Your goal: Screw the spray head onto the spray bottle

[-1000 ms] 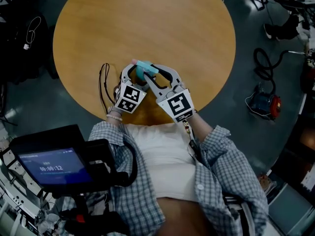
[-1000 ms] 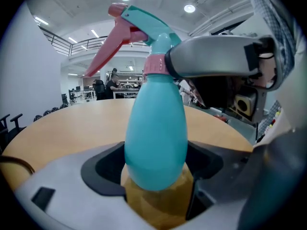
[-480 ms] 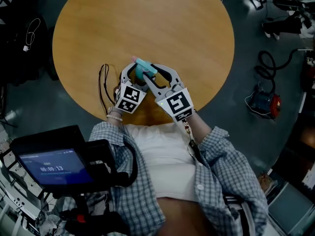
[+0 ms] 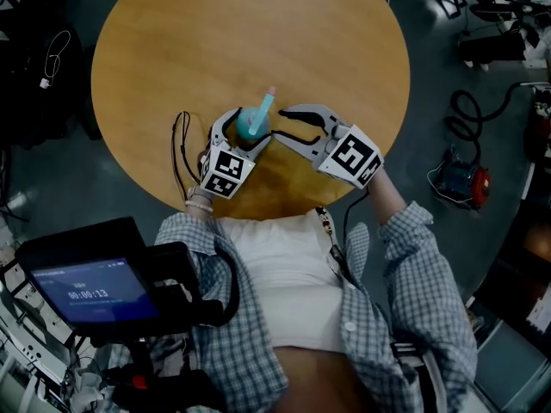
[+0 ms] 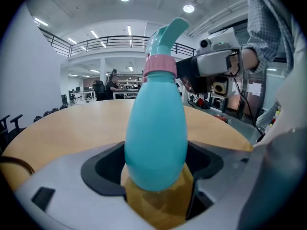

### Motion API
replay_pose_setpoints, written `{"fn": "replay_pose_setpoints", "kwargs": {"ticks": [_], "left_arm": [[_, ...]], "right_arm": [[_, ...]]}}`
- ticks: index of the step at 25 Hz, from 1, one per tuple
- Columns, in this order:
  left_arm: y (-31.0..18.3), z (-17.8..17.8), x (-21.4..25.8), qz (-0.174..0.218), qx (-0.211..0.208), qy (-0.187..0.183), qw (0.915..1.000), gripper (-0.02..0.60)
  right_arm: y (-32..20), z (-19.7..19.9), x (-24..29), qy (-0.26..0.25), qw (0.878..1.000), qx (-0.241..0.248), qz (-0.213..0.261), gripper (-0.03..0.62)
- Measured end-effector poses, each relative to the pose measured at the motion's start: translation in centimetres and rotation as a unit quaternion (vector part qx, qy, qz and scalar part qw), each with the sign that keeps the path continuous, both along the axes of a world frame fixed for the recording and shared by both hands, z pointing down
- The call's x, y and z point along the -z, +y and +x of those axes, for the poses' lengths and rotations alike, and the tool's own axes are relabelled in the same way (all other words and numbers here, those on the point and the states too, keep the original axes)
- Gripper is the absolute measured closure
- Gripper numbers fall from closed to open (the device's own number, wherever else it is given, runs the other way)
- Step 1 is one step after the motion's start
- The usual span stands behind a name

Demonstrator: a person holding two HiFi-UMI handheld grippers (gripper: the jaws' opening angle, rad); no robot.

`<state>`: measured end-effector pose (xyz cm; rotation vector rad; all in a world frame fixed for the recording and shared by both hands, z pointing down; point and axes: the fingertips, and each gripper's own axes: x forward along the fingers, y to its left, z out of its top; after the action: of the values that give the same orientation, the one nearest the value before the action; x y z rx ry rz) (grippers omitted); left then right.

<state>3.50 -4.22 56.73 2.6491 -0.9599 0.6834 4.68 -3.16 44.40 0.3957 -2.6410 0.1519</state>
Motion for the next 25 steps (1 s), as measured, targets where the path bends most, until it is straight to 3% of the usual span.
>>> {"fn": "replay_pose_setpoints", "kwargs": {"ticks": [3, 7, 13, 22, 25], "left_arm": [[0.0, 0.0, -0.1, -0.002, 0.000, 0.000, 1.0000, 0.206], [0.1, 0.1, -0.2, -0.002, 0.000, -0.002, 1.0000, 0.206], [0.1, 0.0, 0.0, -0.003, 0.002, 0.003, 1.0000, 0.206], [0.0, 0.1, 0.0, -0.003, 0.002, 0.004, 1.0000, 0.206], [-0.1, 0.2, 0.0, -0.002, 0.002, 0.005, 1.0000, 0.206]], "right_arm": [[-0.4, -0.9, -0.4, 0.005, 0.999, 0.038, -0.018, 0.456], [0.0, -1.8, -1.0, 0.007, 0.998, 0.054, -0.041, 0.457], [0.8, -2.5, -0.6, -0.024, 0.998, 0.034, -0.046, 0.457], [3.8, -3.1, -0.9, -0.030, 0.997, 0.044, -0.058, 0.457], [3.9, -1.5, -0.7, -0.012, 0.999, 0.036, -0.035, 0.476]]}}
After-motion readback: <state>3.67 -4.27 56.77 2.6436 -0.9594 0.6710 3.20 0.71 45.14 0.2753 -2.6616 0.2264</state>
